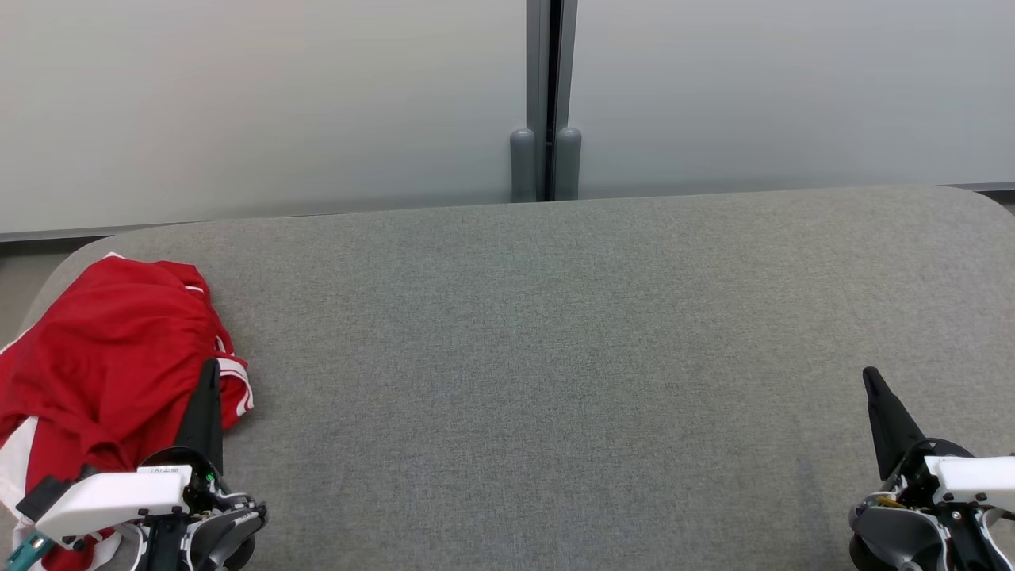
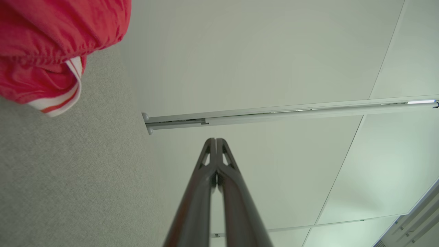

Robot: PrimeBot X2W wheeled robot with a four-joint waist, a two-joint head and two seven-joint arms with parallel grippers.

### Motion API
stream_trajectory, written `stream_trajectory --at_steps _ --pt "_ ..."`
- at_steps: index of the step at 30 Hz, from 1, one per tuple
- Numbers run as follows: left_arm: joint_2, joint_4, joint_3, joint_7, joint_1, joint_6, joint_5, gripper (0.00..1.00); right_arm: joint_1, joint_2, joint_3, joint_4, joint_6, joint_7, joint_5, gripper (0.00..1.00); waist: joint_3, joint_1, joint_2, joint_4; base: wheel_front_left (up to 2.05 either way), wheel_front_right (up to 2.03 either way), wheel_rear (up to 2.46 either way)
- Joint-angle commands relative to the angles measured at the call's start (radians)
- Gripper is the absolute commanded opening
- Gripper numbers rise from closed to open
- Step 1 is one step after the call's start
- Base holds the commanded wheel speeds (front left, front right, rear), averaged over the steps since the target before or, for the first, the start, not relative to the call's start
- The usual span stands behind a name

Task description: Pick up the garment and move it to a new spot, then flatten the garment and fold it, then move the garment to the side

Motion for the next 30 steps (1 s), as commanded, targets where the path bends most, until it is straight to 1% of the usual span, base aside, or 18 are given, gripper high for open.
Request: stream_trajectory --at_steps 1,27,28,30 --pt "0.006 0.0 0.004 0.003 -0.011 -0.004 -0.001 0.0 -0.005 -0.009 -0.001 0.002 0.0 0.003 0.003 0.0 0.0 0.0 0.0 0.0 0.0 0.0 0.0" --pt "0.006 0.0 0.004 0.003 -0.011 -0.004 -0.001 0.0 -0.005 -0.009 -0.001 0.002 0.0 0.003 0.003 0.0 0.0 0.0 0.0 0.0 0.0 0.0 0.0" --pt "-0.001 0.003 -0.001 0.0 0.001 0.0 0.0 1.0 0.002 0.001 0.0 0.003 0.0 0.0 0.0 1.0 0.0 0.0 0.0 0.0 0.0 0.0 0.0" --pt "-0.007 0.017 -0.003 -0.001 0.016 0.0 0.0 1.0 0.015 0.008 0.002 0.016 0.0 -0.001 0.0 1.0 0.0 0.0 0.0 0.0 0.0 0.0 0.0"
